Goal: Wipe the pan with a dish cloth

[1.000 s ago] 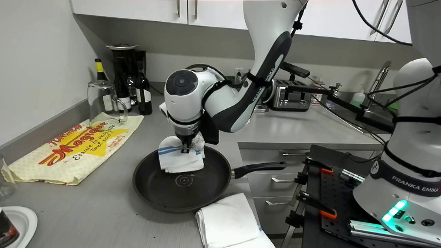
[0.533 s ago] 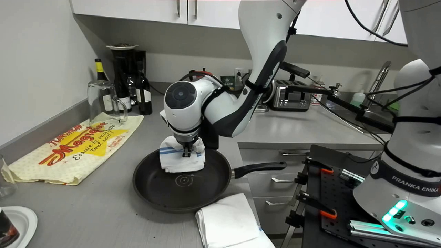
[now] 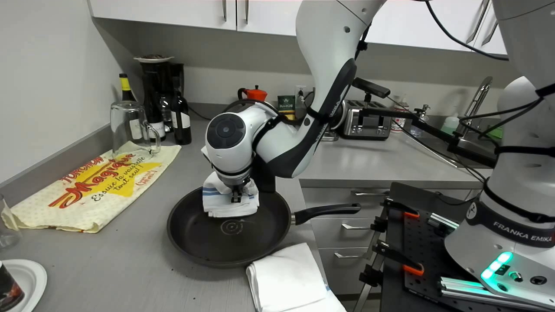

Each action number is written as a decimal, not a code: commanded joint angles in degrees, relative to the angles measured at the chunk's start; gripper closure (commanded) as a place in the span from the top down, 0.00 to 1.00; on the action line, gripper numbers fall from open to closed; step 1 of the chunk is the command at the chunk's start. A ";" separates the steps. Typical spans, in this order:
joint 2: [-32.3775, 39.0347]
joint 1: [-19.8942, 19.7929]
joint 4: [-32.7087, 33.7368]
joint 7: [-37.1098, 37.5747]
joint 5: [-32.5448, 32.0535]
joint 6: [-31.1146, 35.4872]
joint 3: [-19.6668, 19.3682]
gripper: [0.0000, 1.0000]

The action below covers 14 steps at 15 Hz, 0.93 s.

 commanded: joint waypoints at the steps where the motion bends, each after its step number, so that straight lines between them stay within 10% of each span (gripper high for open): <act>1: 2.00 -1.22 1.37 1.20 -1.83 -2.07 1.85 0.03; 8: 3.73 -1.88 1.55 0.39 -0.79 -3.11 3.89 0.03; 14: 3.28 -5.80 0.70 -4.84 12.12 -1.21 10.92 0.03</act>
